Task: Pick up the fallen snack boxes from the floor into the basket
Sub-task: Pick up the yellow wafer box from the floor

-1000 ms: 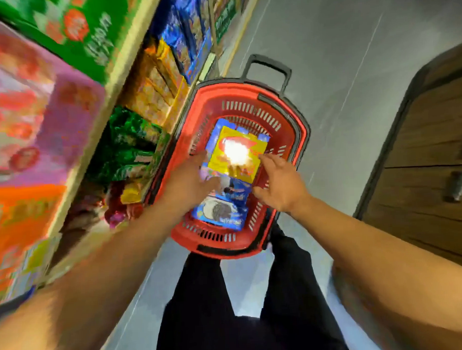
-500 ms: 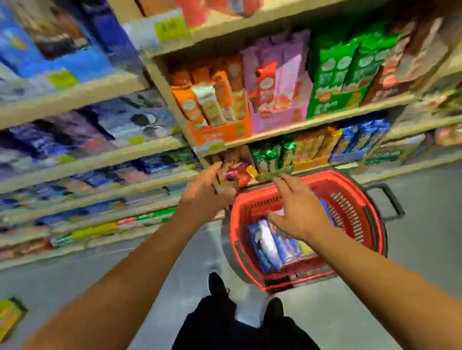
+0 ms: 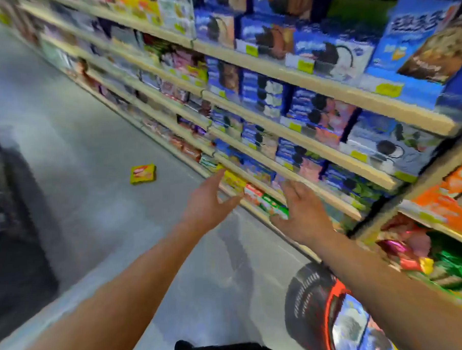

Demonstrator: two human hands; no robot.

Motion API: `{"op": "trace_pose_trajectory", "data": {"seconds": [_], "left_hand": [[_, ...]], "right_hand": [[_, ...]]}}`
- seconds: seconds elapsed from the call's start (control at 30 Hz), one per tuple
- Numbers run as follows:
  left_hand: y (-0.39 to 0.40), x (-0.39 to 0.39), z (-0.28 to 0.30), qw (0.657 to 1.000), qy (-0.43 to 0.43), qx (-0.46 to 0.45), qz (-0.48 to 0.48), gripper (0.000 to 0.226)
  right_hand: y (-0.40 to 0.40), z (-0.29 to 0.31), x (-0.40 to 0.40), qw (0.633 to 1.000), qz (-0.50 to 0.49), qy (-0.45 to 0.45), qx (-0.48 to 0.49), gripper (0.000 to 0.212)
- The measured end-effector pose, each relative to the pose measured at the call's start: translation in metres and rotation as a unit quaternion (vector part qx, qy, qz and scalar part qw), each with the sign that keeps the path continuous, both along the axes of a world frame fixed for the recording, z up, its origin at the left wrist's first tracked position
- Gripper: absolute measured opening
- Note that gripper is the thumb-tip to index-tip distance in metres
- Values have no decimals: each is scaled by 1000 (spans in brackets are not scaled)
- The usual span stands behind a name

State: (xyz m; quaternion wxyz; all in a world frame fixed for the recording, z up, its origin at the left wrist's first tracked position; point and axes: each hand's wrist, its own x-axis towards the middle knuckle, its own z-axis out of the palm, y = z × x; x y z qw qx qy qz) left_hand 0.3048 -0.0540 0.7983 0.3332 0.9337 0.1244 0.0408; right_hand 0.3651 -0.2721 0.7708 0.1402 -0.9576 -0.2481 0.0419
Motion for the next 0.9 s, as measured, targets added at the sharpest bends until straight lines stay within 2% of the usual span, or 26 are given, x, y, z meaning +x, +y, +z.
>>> {"op": "trace_pose_trajectory", "data": {"seconds": [0.17, 0.3, 0.47, 0.7, 0.9], "left_hand": [[136, -52, -13, 995, 5, -21, 100, 77], [224, -79, -22, 989, 14, -8, 147, 76], [298, -95, -30, 983, 26, -11, 181, 77], [386, -66, -46, 969, 25, -37, 245, 75], [468, 3, -71, 946, 49, -59, 315, 75]], "right_hand": [[148, -6, -13, 996, 90, 15, 0, 90], [246, -12, -21, 992, 123, 13, -6, 79], [330, -19, -22, 987, 152, 44, -22, 79], [432, -37, 27, 975, 206, 57, -58, 76], [537, -64, 120, 960, 258, 85, -68, 80]]}}
